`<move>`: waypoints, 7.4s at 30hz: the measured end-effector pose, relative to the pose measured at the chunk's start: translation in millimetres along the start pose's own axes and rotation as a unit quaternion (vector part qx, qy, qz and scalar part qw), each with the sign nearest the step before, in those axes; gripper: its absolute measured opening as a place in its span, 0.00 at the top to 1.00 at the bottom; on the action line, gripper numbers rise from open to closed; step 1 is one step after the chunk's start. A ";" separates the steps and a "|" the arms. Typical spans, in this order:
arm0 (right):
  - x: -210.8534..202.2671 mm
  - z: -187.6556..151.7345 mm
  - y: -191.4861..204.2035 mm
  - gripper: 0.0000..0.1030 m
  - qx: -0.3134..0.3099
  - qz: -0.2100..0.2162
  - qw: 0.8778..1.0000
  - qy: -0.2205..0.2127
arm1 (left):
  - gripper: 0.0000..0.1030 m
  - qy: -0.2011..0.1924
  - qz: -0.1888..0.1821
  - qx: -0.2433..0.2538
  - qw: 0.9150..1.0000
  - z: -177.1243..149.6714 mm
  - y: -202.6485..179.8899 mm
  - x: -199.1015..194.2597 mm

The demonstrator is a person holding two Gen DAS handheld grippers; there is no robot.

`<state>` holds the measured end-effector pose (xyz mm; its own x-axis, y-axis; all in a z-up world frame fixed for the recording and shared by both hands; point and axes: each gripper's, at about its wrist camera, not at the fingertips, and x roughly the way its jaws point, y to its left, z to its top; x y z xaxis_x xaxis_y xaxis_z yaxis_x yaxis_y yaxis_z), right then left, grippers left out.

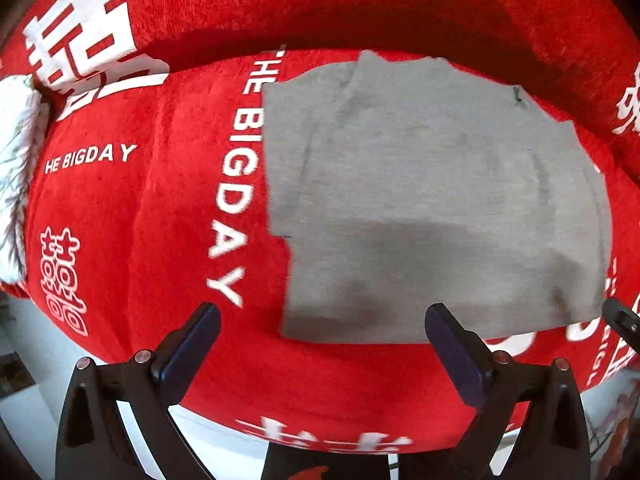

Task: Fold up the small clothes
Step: 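Grasp the sweater edge with both tools and lift it, then hold the sweater with both tools and fold it over onto itself, then open the left tool while the right tool presses the fold down, then open both tools and withdraw them from the folded sweater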

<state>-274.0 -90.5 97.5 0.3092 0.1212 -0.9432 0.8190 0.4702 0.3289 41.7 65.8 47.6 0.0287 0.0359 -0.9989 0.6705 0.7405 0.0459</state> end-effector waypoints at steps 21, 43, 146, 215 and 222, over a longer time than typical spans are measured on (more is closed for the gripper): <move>99.4 -48.7 63.7 0.14 0.144 0.154 0.976 0.061 | 0.01 -0.005 -0.060 0.031 0.998 19.9 75.2 53.5; 154.6 -43.5 47.5 0.92 0.337 0.363 0.868 0.040 | 0.01 0.032 -0.259 -0.044 0.964 67.5 97.1 87.6; 28.0 101.5 -239.3 0.85 0.208 0.317 0.925 0.021 | 0.00 -0.093 -0.080 0.082 0.989 111.8 -191.0 11.0; -45.5 -14.7 -203.1 0.74 0.124 0.000 0.992 -0.013 | 0.00 -0.044 -0.053 0.132 0.989 -4.9 -149.4 52.0; -57.4 -38.1 -194.1 0.54 0.143 0.005 0.989 -0.032 | 0.00 -0.049 -0.062 0.143 0.987 -7.4 -139.5 46.0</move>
<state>-469.2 -155.5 86.0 0.3412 0.0649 -0.9377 0.9159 0.2012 0.3472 -56.1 -30.8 -4.7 -0.0038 -0.1190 -0.9929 0.8543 0.5158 -0.0651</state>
